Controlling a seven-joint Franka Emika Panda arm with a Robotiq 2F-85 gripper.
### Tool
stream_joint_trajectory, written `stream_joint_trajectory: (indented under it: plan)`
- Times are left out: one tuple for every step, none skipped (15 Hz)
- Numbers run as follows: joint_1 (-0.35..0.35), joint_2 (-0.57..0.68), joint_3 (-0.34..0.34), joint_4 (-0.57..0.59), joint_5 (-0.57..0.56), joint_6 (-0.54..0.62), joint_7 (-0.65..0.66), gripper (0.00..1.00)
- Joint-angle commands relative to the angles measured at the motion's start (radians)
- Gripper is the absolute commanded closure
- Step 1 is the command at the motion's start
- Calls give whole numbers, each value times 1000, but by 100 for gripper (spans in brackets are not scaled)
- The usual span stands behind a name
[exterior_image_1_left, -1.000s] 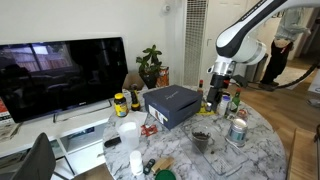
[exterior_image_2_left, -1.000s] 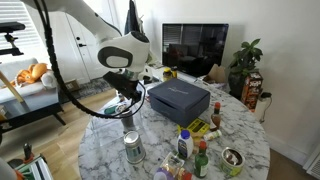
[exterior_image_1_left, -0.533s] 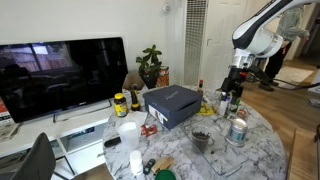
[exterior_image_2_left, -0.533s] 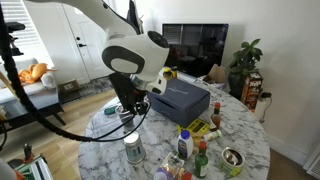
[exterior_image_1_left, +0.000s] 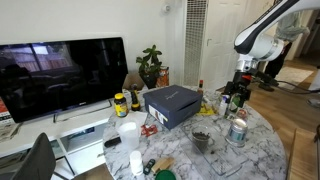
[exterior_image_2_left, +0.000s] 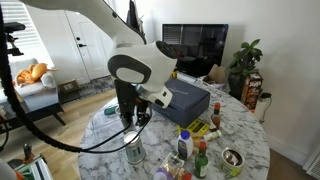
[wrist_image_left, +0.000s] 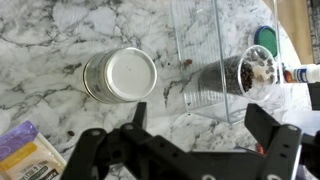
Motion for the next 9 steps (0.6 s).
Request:
stream_joint_trajectory:
  plan:
    - [2, -1, -1, 2, -1, -1, 1, 0]
    - [-3, 44, -6, 25, -3, -1, 36, 0]
    - [-7, 85, -10, 44, -12, -11, 83, 0]
    - [-11, 115, -12, 59, -17, -34, 121, 0]
    - [-14, 144, -13, 69, -22, -39, 160, 0]
    - [-16, 174, -13, 82, -29, -54, 190, 0]
    - [-18, 201, -14, 94, -37, -68, 224, 0]
    - [-21, 230, -15, 109, -48, -88, 253, 0]
    - [-26, 255, -16, 124, -52, -113, 269, 0]
